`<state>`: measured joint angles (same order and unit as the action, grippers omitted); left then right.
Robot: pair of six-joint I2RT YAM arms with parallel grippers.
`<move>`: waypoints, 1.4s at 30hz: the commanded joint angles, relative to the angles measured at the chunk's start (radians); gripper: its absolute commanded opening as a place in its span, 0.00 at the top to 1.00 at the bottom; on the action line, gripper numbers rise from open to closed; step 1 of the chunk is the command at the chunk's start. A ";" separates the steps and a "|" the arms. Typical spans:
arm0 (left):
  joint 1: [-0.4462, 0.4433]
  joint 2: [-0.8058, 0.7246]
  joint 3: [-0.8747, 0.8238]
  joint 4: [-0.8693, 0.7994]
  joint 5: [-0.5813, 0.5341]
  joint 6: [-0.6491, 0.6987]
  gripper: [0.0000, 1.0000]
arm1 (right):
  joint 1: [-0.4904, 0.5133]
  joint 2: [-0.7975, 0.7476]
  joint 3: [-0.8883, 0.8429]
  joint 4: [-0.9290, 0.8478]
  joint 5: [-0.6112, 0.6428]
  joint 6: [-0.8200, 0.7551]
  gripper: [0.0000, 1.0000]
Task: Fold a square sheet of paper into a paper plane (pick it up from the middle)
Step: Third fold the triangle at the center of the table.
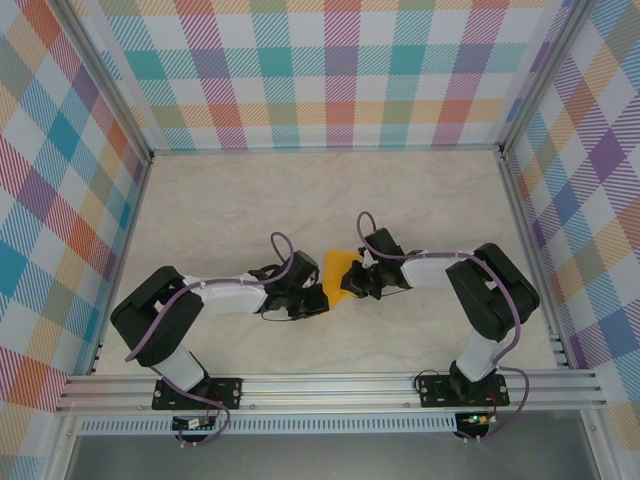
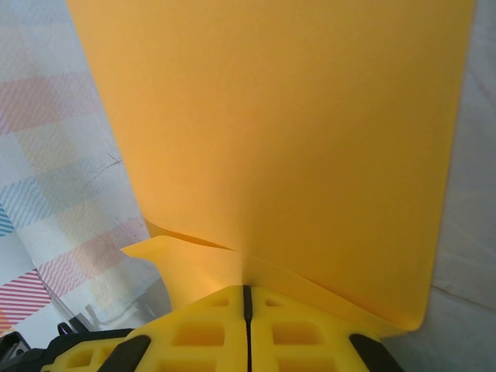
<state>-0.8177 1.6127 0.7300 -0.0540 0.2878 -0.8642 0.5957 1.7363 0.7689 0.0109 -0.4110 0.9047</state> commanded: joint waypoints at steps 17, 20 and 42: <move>-0.012 -0.092 -0.045 -0.299 -0.080 0.053 0.89 | 0.001 0.063 -0.017 -0.079 0.085 0.002 0.94; -0.012 -0.133 -0.020 -0.294 -0.091 0.053 0.89 | 0.000 0.064 -0.015 -0.086 0.088 -0.001 0.94; -0.012 -0.011 -0.011 0.009 -0.075 0.003 0.94 | 0.002 0.062 0.006 -0.091 0.077 -0.006 0.94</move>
<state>-0.8181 1.5917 0.7403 -0.0669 0.2081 -0.8490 0.5961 1.7451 0.7815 0.0021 -0.4175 0.9043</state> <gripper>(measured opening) 0.067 0.067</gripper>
